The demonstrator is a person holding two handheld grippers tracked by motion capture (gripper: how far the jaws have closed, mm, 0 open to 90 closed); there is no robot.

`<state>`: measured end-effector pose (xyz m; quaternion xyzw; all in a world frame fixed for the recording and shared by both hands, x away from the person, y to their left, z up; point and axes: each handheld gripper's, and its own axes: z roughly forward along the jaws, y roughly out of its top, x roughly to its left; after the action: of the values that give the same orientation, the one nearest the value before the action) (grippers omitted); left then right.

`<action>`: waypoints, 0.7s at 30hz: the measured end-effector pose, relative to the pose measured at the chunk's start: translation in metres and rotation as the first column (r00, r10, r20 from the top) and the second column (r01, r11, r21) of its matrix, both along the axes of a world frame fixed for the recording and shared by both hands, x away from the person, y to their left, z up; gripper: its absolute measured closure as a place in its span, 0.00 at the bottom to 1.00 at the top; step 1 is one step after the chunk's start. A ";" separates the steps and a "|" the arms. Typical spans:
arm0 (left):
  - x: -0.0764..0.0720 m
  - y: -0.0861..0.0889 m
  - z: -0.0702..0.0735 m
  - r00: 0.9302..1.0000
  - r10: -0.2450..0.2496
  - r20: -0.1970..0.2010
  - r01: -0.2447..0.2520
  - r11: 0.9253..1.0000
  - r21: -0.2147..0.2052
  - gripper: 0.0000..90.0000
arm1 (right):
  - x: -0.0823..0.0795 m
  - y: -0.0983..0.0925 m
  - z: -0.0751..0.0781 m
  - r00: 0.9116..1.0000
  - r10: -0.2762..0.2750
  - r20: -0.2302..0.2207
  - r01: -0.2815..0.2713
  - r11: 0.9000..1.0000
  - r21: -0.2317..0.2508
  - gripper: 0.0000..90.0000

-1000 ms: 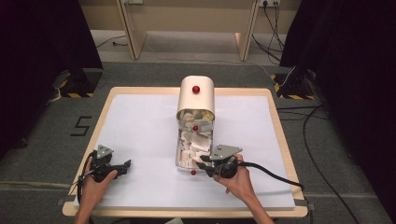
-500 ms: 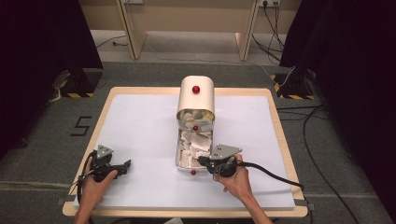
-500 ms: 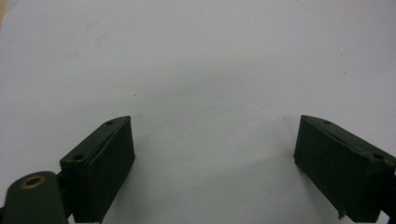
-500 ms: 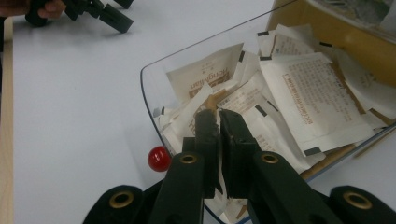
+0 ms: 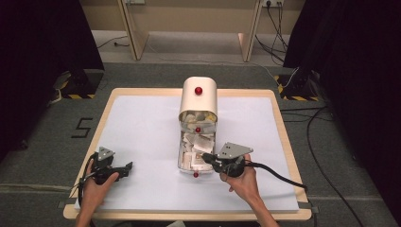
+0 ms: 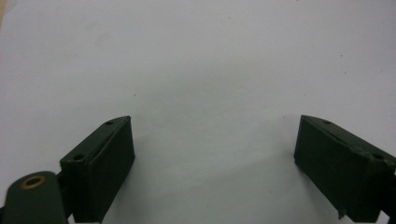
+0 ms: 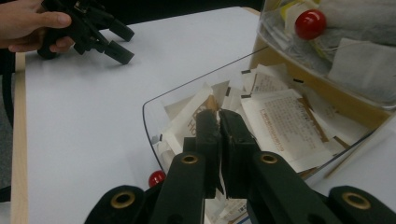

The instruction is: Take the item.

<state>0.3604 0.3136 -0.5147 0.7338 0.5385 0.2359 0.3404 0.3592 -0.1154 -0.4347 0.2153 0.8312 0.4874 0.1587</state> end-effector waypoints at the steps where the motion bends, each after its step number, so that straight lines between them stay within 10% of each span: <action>1: 0.000 0.000 0.000 1.000 0.000 0.000 0.000 1.000 0.000 0.13 | 0.000 0.000 0.000 1.000 0.000 0.000 0.000 1.000 0.000 0.97; 21: 0.000 0.000 0.000 1.000 0.000 0.000 0.000 1.000 0.000 0.13 | 0.006 -0.042 0.029 0.992 -0.117 0.041 0.114 0.992 0.062 0.97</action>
<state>0.3604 0.3136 -0.5147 0.7338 0.5386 0.2358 0.3405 0.3649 -0.1575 -0.4059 0.2566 0.7988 0.5066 0.1988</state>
